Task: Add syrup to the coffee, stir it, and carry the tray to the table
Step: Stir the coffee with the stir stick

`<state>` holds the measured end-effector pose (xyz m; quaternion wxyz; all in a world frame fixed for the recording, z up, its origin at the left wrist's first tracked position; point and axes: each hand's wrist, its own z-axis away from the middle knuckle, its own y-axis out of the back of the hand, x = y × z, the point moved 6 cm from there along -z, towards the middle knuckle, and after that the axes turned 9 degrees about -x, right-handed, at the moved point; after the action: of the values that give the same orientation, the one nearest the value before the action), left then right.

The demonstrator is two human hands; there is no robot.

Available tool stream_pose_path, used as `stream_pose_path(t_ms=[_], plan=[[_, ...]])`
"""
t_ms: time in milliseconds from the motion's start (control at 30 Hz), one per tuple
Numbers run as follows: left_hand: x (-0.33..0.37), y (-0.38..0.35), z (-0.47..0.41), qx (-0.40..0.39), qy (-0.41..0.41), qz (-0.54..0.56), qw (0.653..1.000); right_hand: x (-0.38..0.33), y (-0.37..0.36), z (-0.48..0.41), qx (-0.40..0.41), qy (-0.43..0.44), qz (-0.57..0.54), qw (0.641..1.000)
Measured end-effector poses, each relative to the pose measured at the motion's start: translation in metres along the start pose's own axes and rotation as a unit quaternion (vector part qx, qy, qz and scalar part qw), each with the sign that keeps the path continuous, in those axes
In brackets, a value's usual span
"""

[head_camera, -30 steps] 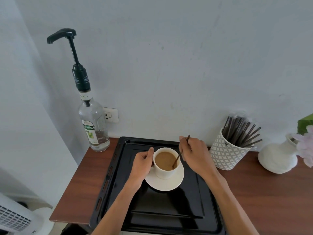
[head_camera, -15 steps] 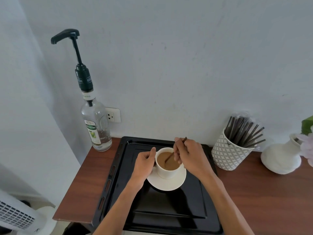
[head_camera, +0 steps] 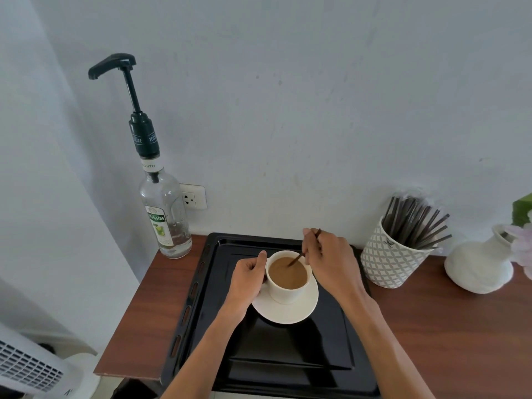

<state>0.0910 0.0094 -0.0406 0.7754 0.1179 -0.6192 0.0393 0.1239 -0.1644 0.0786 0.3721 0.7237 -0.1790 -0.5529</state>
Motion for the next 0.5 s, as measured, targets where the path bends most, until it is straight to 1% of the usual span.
stream_pose_path(t_ms=[33, 100, 133, 233, 267, 333, 433, 500], plan=[[0.000, 0.000, 0.000, -0.001, 0.002, -0.002, 1.000, 0.001, 0.006, 0.000, 0.018, -0.005, 0.024, 1.000], [-0.001, 0.000, 0.000, -0.004, 0.006, -0.001, 1.000, 0.007, 0.014, 0.001, 0.032, -0.012, 0.038, 0.999], [-0.002, 0.000, 0.000, -0.004, 0.008, 0.001, 1.000, 0.009, 0.014, 0.001, 0.022, -0.010, 0.026, 0.999], [-0.001, 0.000, 0.000, -0.005, 0.010, 0.004, 1.000, 0.001, -0.002, 0.004, -0.048, 0.006, -0.052, 0.997], [-0.001, 0.000, -0.001, -0.006, 0.008, 0.003, 1.000, -0.003, -0.008, 0.004, -0.060, 0.009, -0.068, 0.996], [-0.001, -0.001, -0.001, -0.010, 0.009, 0.002, 1.000, -0.007, -0.009, 0.003, -0.043, 0.007, -0.045, 0.998], [-0.001, 0.000, 0.000, -0.008, 0.013, 0.003, 1.000, -0.004, 0.006, 0.002, 0.017, -0.007, 0.036, 0.999], [-0.001, 0.000, 0.000, -0.010, 0.011, 0.008, 1.000, 0.003, 0.012, 0.004, 0.023, -0.018, 0.041, 0.999]])
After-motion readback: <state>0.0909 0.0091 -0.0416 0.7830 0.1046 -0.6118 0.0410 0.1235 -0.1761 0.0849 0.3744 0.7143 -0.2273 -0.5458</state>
